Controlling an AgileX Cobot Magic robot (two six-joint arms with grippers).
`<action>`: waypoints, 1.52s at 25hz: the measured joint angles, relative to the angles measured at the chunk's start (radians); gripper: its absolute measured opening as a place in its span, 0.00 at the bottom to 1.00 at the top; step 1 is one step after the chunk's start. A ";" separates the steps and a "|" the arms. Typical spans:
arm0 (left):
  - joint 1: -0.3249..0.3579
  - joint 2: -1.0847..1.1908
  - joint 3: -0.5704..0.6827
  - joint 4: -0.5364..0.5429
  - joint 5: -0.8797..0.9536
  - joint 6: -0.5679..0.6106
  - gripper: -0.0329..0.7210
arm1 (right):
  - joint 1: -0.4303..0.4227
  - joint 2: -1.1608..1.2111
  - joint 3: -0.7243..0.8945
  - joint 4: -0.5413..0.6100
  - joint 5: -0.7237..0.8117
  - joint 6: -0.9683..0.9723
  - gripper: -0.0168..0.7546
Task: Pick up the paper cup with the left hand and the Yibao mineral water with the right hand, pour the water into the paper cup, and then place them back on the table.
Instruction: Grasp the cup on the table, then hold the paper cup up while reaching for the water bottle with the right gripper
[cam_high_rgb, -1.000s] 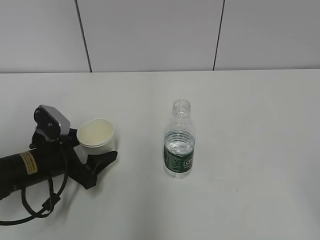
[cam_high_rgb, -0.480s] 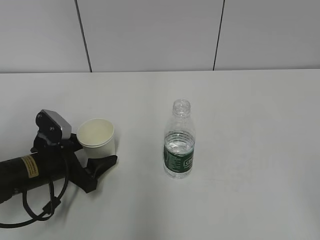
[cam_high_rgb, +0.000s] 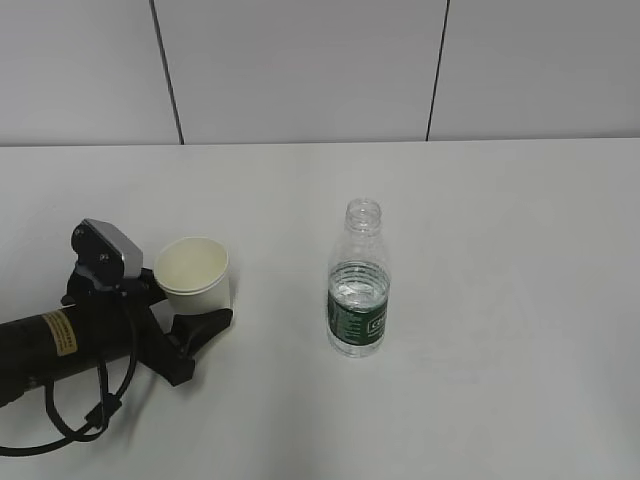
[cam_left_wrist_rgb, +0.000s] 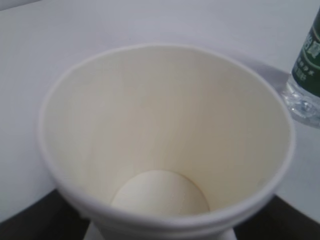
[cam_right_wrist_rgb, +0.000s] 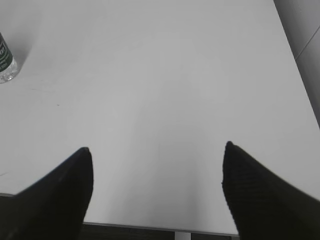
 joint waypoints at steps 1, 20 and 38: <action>0.000 0.000 0.000 0.000 0.000 -0.001 0.75 | 0.000 0.000 0.000 0.000 0.000 0.000 0.79; 0.000 0.000 0.000 0.001 0.000 -0.026 0.75 | 0.000 0.000 0.000 0.000 0.000 0.000 0.79; 0.000 0.000 0.000 -0.012 0.000 -0.044 0.74 | 0.000 0.000 0.000 0.000 0.000 0.000 0.79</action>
